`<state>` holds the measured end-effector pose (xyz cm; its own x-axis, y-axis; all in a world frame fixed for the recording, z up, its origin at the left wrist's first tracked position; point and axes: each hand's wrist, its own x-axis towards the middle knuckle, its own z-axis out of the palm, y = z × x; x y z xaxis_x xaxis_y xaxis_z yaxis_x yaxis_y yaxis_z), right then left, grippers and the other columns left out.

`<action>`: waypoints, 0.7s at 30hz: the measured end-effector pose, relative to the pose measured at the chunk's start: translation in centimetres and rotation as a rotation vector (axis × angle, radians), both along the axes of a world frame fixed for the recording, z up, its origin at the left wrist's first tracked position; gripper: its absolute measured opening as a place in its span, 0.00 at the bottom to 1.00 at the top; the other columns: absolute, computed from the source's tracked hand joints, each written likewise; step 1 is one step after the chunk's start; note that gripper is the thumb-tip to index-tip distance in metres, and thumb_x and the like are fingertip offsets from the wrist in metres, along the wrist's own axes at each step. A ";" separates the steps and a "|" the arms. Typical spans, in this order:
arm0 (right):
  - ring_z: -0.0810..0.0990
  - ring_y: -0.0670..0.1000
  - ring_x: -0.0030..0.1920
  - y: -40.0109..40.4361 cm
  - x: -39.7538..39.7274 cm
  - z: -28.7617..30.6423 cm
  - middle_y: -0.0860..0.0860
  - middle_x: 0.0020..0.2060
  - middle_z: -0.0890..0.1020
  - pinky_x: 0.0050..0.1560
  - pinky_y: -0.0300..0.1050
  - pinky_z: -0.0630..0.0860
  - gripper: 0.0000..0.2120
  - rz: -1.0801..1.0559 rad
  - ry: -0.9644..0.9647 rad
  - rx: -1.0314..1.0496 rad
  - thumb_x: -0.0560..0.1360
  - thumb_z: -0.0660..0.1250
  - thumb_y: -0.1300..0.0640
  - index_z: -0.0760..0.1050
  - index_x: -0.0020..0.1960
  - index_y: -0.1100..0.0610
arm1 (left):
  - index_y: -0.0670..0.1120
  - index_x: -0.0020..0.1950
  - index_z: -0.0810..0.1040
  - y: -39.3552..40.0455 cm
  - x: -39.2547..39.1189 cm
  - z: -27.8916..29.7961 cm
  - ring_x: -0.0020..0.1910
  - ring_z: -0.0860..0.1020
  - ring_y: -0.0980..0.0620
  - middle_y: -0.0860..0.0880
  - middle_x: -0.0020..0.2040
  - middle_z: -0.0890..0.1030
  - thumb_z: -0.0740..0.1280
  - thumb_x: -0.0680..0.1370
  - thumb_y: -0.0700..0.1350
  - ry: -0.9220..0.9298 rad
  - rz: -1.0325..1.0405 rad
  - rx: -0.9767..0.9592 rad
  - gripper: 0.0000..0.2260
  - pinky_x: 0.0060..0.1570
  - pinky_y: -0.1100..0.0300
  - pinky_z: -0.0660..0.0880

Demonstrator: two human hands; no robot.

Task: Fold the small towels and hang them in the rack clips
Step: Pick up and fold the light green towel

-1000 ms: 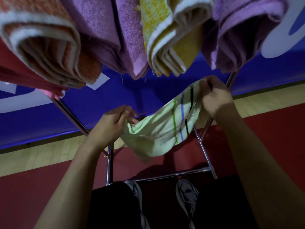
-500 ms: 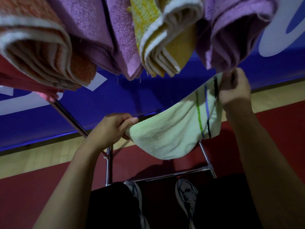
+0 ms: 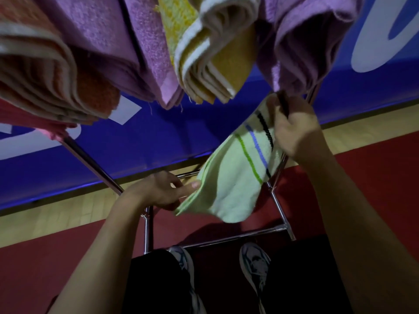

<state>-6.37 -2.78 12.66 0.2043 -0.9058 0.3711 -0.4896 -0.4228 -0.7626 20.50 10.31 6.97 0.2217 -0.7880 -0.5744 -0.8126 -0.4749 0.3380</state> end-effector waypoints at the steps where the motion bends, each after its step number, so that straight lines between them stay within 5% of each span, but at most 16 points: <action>1: 0.73 0.49 0.37 0.0 0.0 0.1 0.50 0.36 0.75 0.40 0.42 0.64 0.09 -0.003 -0.025 0.005 0.85 0.59 0.56 0.75 0.54 0.59 | 0.54 0.52 0.83 0.1 -0.2 0.1 0.35 0.83 0.57 0.54 0.37 0.87 0.60 0.66 0.82 0.019 -0.036 0.045 0.35 0.46 0.59 0.79; 3: 0.68 0.46 0.34 -0.2 0.0 0.0 0.48 0.34 0.72 0.39 0.42 0.63 0.10 -0.006 -0.058 0.005 0.85 0.60 0.55 0.74 0.50 0.59 | 0.56 0.56 0.82 0.2 -0.9 0.2 0.39 0.82 0.59 0.55 0.40 0.88 0.64 0.65 0.81 0.007 -0.160 0.148 0.35 0.55 0.56 0.79; 7: 0.69 0.43 0.39 -0.2 0.1 -0.1 0.50 0.41 0.74 0.43 0.39 0.63 0.12 0.005 -0.009 -0.006 0.85 0.60 0.54 0.76 0.57 0.62 | 0.55 0.66 0.76 -0.1 -2.2 -1.6 0.51 0.83 0.56 0.55 0.52 0.87 0.73 0.67 0.74 -0.030 -0.230 0.158 0.34 0.63 0.53 0.78; 10: 0.74 0.46 0.37 0.2 0.4 0.1 0.46 0.38 0.78 0.44 0.44 0.70 0.09 0.137 0.026 0.006 0.83 0.61 0.50 0.77 0.56 0.53 | 0.55 0.77 0.66 -0.5 -4.1 -3.0 0.62 0.80 0.52 0.52 0.68 0.78 0.73 0.70 0.71 0.099 -0.197 -0.065 0.40 0.64 0.53 0.78; 13: 0.82 0.47 0.44 0.7 0.6 0.0 0.47 0.41 0.83 0.51 0.51 0.78 0.05 0.347 0.064 0.039 0.80 0.64 0.52 0.78 0.51 0.50 | 0.51 0.79 0.65 -1.5 -6.5 -3.1 0.64 0.77 0.56 0.52 0.73 0.73 0.74 0.76 0.62 0.286 -0.127 -0.397 0.36 0.57 0.70 0.76; 15: 0.83 0.45 0.45 1.0 0.7 0.0 0.47 0.42 0.84 0.51 0.47 0.79 0.05 0.449 0.094 0.058 0.81 0.65 0.54 0.80 0.51 0.53 | 0.51 0.77 0.67 -2.1 -8.1 -2.6 0.65 0.76 0.62 0.56 0.72 0.74 0.74 0.78 0.56 0.384 -0.143 -0.581 0.31 0.59 0.71 0.75; 17: 0.84 0.43 0.45 1.3 0.8 0.2 0.48 0.42 0.85 0.50 0.41 0.78 0.06 0.524 0.097 0.089 0.82 0.66 0.56 0.81 0.52 0.55 | 0.51 0.74 0.70 -2.5 -9.0 -2.4 0.66 0.77 0.61 0.57 0.68 0.79 0.73 0.79 0.53 0.444 -0.145 -0.713 0.25 0.65 0.60 0.76; 21: 0.82 0.40 0.45 1.5 0.4 0.5 0.50 0.43 0.86 0.49 0.35 0.76 0.07 0.607 0.055 0.133 0.83 0.65 0.58 0.80 0.53 0.58 | 0.53 0.62 0.79 -2.9 -9.6 -1.7 0.56 0.83 0.60 0.58 0.56 0.85 0.71 0.80 0.51 0.467 -0.100 -0.756 0.11 0.55 0.55 0.80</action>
<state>-6.00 -1.31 13.21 0.7128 -0.6600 0.2372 -0.2317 -0.5408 -0.8086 10.86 7.36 5.26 0.0050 -0.9957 0.0924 -0.5395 0.0751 0.8386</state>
